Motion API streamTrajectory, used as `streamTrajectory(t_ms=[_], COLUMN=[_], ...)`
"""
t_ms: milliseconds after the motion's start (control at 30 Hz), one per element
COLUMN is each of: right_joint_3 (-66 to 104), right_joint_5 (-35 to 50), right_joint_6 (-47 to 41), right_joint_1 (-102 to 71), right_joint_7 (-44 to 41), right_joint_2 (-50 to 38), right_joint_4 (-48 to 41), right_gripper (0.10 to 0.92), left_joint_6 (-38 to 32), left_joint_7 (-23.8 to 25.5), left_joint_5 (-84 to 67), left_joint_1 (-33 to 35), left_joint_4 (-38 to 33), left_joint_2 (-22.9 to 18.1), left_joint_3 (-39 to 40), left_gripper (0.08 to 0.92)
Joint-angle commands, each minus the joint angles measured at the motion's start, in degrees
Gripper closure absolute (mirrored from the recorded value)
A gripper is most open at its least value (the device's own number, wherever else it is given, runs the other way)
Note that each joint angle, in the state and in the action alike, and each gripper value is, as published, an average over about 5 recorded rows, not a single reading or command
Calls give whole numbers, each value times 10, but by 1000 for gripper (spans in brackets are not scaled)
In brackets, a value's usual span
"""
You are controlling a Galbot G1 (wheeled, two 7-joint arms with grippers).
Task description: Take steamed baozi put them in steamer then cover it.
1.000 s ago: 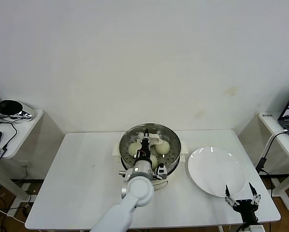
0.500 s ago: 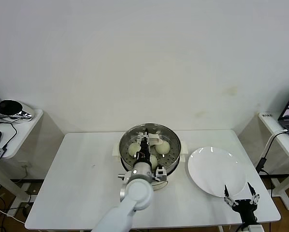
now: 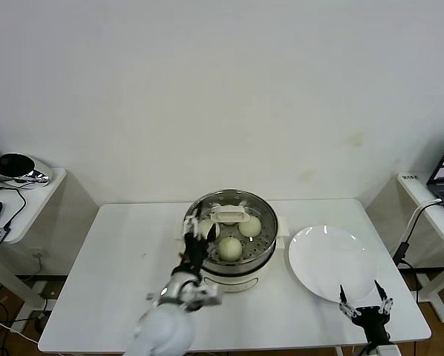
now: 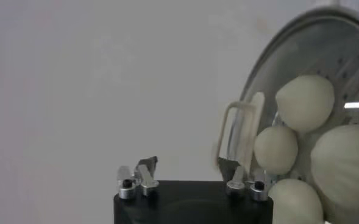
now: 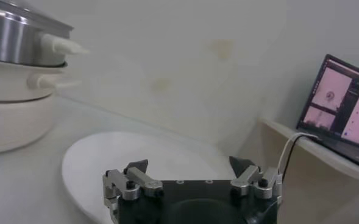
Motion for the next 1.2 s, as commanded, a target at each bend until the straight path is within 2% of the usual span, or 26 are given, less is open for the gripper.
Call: streamTrajectory(t_ms=[33, 167, 333, 467, 633, 1200], right_joint_3=[-23, -49, -94, -114, -125, -143], right_joint_5=[24, 57, 84, 85, 87, 89], right_joint_6=[10, 19, 41, 55, 60, 36], right_joint_1=[-14, -31, -54, -68, -80, -99], right_joint_7=[-4, -13, -23, -27, -28, -29], right_joint_2=[-13, -37, -59, -65, -70, -75], right_joint_4=[3, 3, 1, 5, 15, 52], right_gripper=[203, 203, 203, 203, 203, 203], left_joint_6=[-324, -332, -379, -394, -378, -375], left_joint_7=[-148, -170, -162, -133, -97, -74], left_joint_5=[-510, -652, -685, -694, -701, -647], left_joint_1=[320, 400, 444, 441, 431, 420], left_joint_4=[-88, -84, -47, -6, 14, 37], left_joint_2=[22, 21, 7, -8, -16, -38], left_joint_3=[-290, -331, -328, -317, -318, -335], left_gripper=[187, 178, 177, 177, 177, 177])
